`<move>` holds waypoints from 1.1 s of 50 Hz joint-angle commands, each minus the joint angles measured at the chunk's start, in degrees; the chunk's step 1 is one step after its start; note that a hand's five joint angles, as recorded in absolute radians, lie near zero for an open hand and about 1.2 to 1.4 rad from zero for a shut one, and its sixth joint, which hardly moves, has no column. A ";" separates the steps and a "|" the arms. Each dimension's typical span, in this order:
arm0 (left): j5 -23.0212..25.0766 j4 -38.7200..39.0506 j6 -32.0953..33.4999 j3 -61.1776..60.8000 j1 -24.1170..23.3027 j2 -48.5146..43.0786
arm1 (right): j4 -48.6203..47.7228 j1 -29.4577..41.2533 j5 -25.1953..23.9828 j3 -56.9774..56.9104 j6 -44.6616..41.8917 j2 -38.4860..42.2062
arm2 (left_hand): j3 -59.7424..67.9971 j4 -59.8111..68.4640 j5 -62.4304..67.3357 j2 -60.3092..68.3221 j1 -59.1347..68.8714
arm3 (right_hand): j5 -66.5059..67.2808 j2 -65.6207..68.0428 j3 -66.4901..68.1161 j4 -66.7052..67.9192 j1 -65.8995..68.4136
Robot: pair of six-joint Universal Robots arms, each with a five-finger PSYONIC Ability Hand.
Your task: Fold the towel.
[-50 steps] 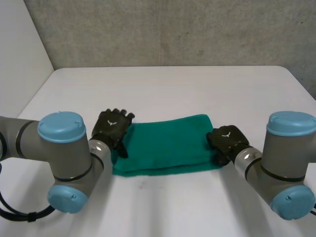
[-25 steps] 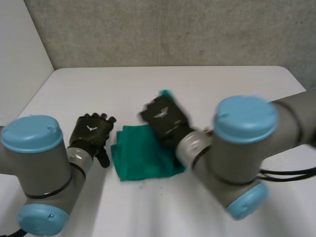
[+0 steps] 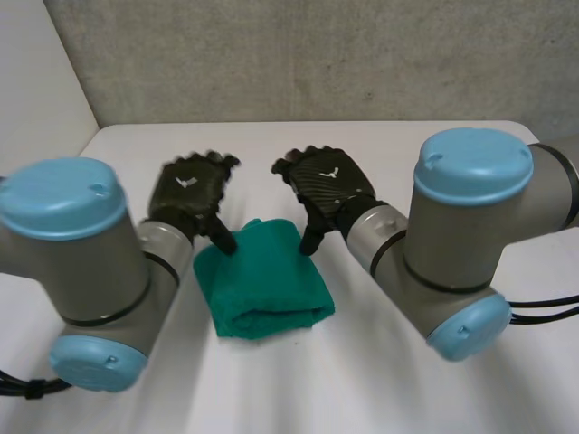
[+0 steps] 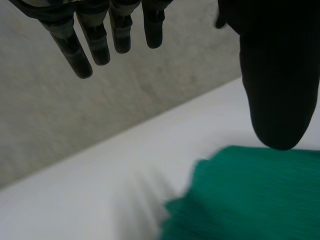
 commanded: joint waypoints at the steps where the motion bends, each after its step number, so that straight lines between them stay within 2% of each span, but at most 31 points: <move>1: -0.69 -10.78 -7.20 2.28 -2.54 -7.70 | 10.75 -2.85 -3.62 -7.91 1.76 11.40 | -2.19 -1.62 -2.69 -1.58 -1.03 | -3.64 -2.84 -2.19 -3.29 -1.75; 3: -1.21 -12.21 -7.91 1.84 -2.46 -8.50 | 12.07 -2.85 -3.62 -9.05 1.76 12.72 | -2.19 -1.62 -2.69 -1.58 -1.03 | -3.64 -2.84 -2.19 -3.29 -1.75; 4: -1.48 -12.73 -8.17 1.49 -2.37 -8.85 | 16.33 -2.77 -4.23 -12.18 1.50 16.89 | -2.19 -1.62 -2.69 -1.58 -1.03 | -3.64 -2.84 -2.19 -3.29 -1.75; 11: -4.82 -13.00 -7.91 -1.94 -1.66 -10.00 | 17.78 -2.77 -3.89 -15.20 -0.86 20.01 | -2.19 -1.62 -2.69 -1.58 -1.03 | -3.64 -2.84 -2.19 -3.29 -1.75; 19: -4.64 -13.36 -6.07 -1.06 -1.31 -8.24 | 16.46 -2.85 -3.45 -14.67 -2.45 13.07 | -2.19 -1.62 -2.69 -1.58 -1.03 | -3.64 -2.84 -2.19 -3.29 -1.75; 22: -4.56 -13.27 -5.19 1.47 -1.23 -4.31 | 12.51 -3.55 -2.22 -12.48 -1.84 6.67 | -2.19 -1.62 -2.69 -1.58 -1.03 | -3.64 -2.84 -2.19 -3.29 -1.75; 26: -3.94 -13.62 -4.57 6.40 -0.88 0.98 | 7.86 -5.75 2.78 -9.14 -1.14 -0.27 | -2.19 -1.62 -2.69 -1.58 -1.03 | -3.64 -2.84 -2.19 -3.29 -1.75; 27: -3.59 -13.62 -4.57 7.45 -0.61 1.95 | 4.37 -7.93 8.62 -6.53 -0.96 -5.86 | -2.19 -1.62 -2.69 -1.58 -1.03 | -3.64 -2.84 -2.19 -3.29 -1.75; 28: -3.24 -13.71 -4.57 8.68 -0.09 2.83 | 3.46 -8.65 10.94 -5.72 -1.05 -7.65 | -2.19 -1.62 -2.69 -1.58 -1.03 | -3.64 -2.84 -2.19 -3.29 -1.75; 29: -2.89 -13.88 -4.57 9.83 0.44 3.79 | 3.45 -8.65 10.97 -5.71 -1.05 -7.67 | -2.19 -1.62 -2.69 -1.58 -1.03 | -3.64 -2.84 -2.19 -3.29 -1.75; 33: 0.27 -16.95 -4.66 14.40 5.27 8.45 | 1.43 -13.91 17.90 -2.55 -1.57 -15.39 | -2.19 -1.62 -2.69 -1.58 -1.03 | -3.64 -2.84 -2.19 -3.29 -1.75; 38: 6.51 -23.19 -5.19 17.40 12.04 13.20 | 4.33 -18.23 16.06 -0.70 -2.54 -18.83 | -2.19 -1.62 -2.69 -1.58 -1.03 | -3.64 -2.84 -2.19 -3.29 -1.75; 40: 8.00 -24.42 -5.28 17.40 13.62 14.43 | 8.45 -19.73 11.86 -0.61 -3.24 -19.71 | -2.19 -1.62 -2.69 -1.58 -1.03 | -3.64 -2.84 -2.19 -3.29 -1.75; 42: 8.45 -24.69 -5.28 17.14 14.15 15.22 | 9.25 -19.90 10.98 -0.87 -3.25 -19.71 | -2.19 -1.62 -2.69 -1.58 -1.03 | -3.64 -2.84 -2.19 -3.29 -1.75; 43: 8.45 -24.69 -5.28 17.05 14.33 15.58 | 10.65 -20.17 8.97 -1.22 -3.07 -19.80 | -2.19 -1.62 -2.69 -1.58 -1.03 | -3.64 -2.84 -2.19 -3.29 -1.75; 46: 8.45 -24.78 -5.28 16.35 14.51 16.54 | 10.92 -20.43 8.16 -1.05 -2.98 -19.89 | -2.19 -1.62 -2.69 -1.58 -1.03 | -3.64 -2.84 -2.19 -3.29 -1.75; 55: 8.54 -24.43 -6.07 13.09 13.89 18.22 | 10.75 -19.64 7.89 1.85 -2.72 -22.35 | -2.19 -1.62 -2.69 -1.58 -1.03 | -3.64 -2.84 -2.19 -3.29 -1.75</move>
